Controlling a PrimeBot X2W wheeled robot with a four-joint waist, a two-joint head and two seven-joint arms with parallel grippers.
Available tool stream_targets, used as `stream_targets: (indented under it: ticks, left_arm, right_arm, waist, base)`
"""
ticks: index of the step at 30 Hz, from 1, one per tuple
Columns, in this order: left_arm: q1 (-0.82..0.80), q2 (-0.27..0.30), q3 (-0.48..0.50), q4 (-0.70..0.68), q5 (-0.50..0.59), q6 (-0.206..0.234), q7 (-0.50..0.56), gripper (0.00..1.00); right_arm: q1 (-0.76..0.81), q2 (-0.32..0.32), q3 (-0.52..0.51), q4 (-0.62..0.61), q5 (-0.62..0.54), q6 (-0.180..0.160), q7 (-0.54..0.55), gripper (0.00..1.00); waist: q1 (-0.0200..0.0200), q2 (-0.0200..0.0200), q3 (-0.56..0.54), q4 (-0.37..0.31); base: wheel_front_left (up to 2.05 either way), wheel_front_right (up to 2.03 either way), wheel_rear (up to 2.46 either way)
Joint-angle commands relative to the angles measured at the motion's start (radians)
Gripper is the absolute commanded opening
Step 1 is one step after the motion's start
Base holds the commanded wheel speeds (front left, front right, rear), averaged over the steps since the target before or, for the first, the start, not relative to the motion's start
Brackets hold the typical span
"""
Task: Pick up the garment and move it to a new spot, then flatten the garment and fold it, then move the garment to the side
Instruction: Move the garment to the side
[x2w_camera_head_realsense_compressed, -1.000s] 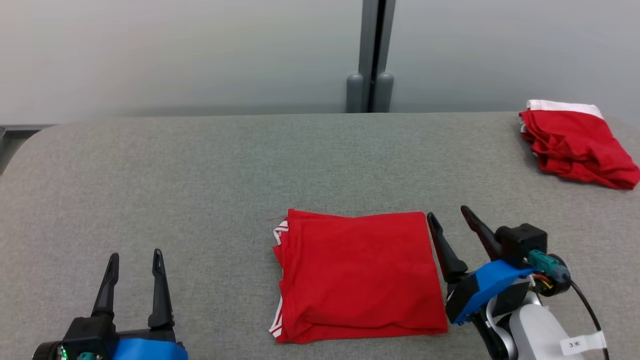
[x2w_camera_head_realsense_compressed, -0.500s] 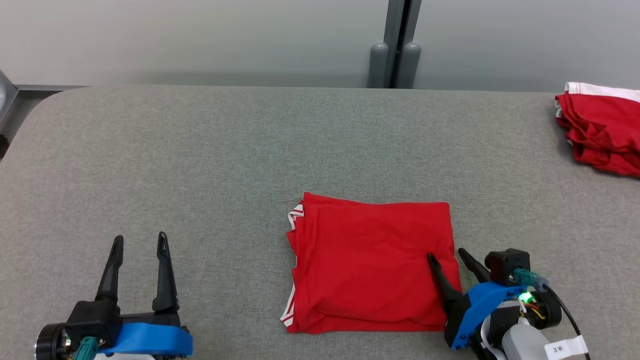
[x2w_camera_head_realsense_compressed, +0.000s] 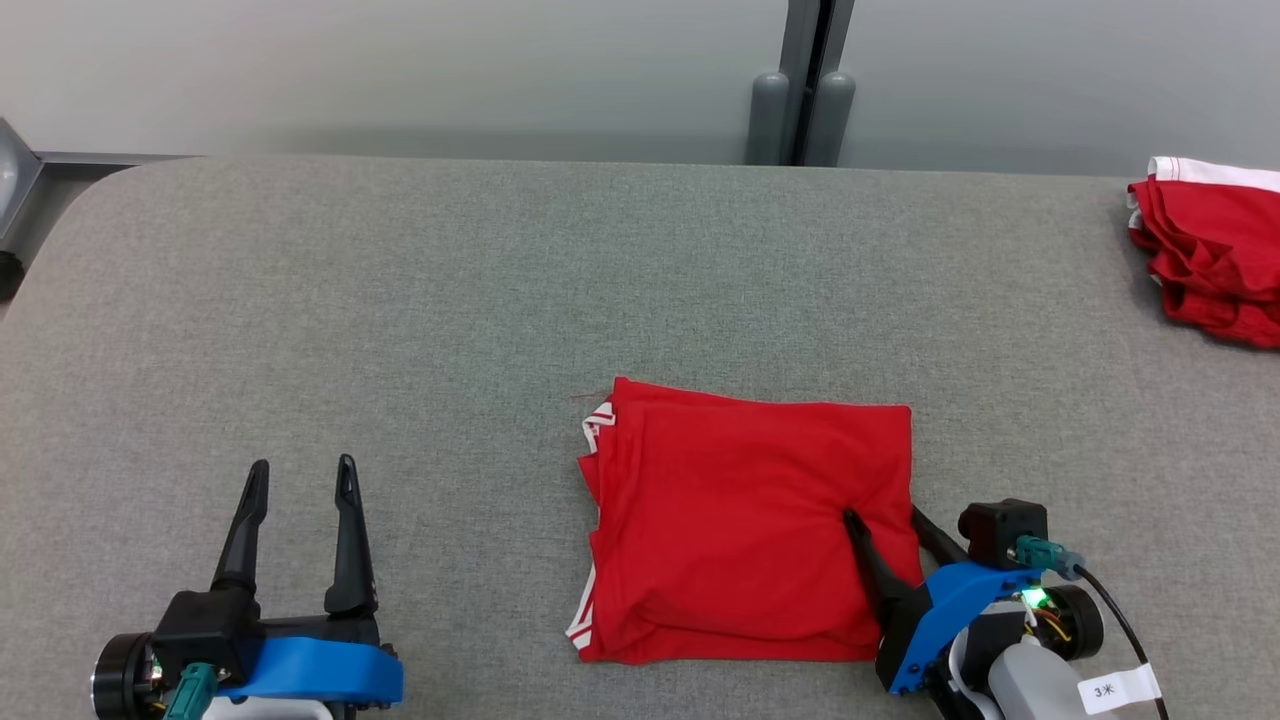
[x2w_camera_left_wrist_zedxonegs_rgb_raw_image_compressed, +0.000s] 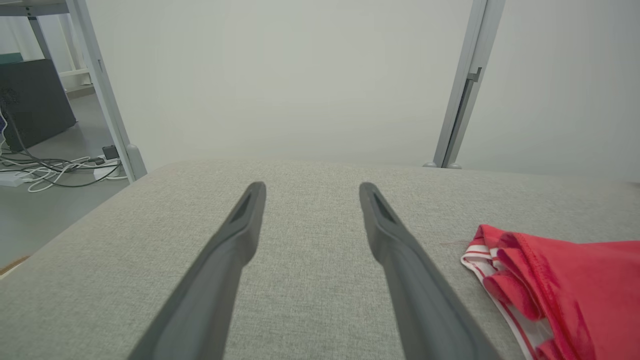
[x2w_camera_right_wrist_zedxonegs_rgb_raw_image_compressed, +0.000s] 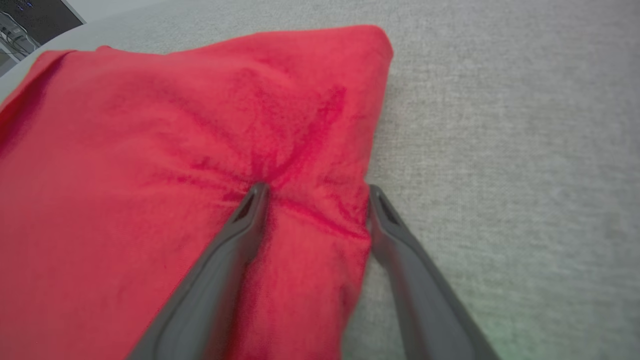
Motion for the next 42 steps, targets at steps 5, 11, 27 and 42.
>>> stream_targets:
  ticks: [5,11,27,42]
  left_arm:
    - [-0.008,-0.004,-0.006,0.002,-0.004,0.008,-0.004,1.00]
    - [0.001,-0.004,-0.004,-0.007,-0.007,0.011,-0.004,1.00]
    - [-0.058,-0.005,0.002,-0.032,0.009,-0.004,-0.004,1.00]
    - [-0.136,0.020,0.011,-0.065,0.040,-0.014,-0.004,1.00]
  right_arm:
    - [-0.025,0.004,0.018,0.070,0.002,0.000,-0.029,0.00]
    - [-0.068,-0.013,0.002,0.087,-0.020,-0.001,-0.078,0.00]
    - [-0.098,-0.142,-0.085,0.042,-0.003,-0.001,-0.117,0.00]
    - [-0.117,-0.168,-0.170,-0.107,-0.025,0.000,-0.123,0.00]
  waist:
    - [0.0000,0.0000,-0.005,0.002]
    - [0.0000,0.0000,-0.002,-0.012]
    - [0.0000,0.0000,0.086,-0.171]
    - [0.0000,0.0000,0.206,-0.285]
  base:
    - [0.00,0.00,0.00]
    - [0.00,0.00,0.00]
    - [0.00,0.00,0.00]
    - [0.00,0.00,0.00]
